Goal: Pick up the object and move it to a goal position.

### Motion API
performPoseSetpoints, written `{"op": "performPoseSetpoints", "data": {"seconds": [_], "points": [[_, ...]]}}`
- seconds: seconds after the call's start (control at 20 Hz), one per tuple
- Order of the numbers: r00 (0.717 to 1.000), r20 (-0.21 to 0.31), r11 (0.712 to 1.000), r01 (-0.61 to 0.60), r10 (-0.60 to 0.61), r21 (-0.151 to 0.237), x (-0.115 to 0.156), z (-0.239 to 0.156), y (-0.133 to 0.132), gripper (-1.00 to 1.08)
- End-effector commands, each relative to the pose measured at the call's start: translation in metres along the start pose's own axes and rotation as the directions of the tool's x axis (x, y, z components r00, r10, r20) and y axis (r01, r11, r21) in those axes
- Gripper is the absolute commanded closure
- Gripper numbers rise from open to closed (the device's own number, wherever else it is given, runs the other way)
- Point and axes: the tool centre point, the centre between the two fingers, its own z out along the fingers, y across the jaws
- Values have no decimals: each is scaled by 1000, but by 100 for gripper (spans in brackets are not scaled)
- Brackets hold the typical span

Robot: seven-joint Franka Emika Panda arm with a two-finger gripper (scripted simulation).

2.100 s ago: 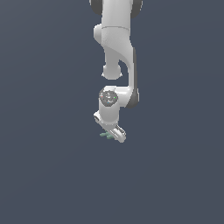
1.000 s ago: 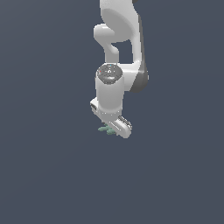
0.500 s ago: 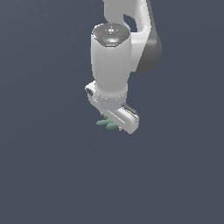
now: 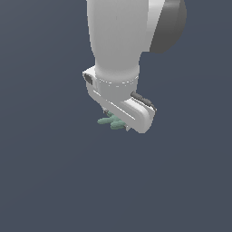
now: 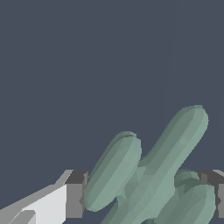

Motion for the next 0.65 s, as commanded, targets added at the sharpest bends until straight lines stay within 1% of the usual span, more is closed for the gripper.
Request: {"op": "performPoseSetpoints", "data": {"seconds": [0.0, 0.3, 0.6], "points": [[1000, 1, 1000, 0, 0, -1, 2, -11, -3, 108], [1000, 1, 1000, 0, 0, -1, 6, -25, -8, 108], [1000, 1, 1000, 0, 0, -1, 7, -30, -9, 108]]}}
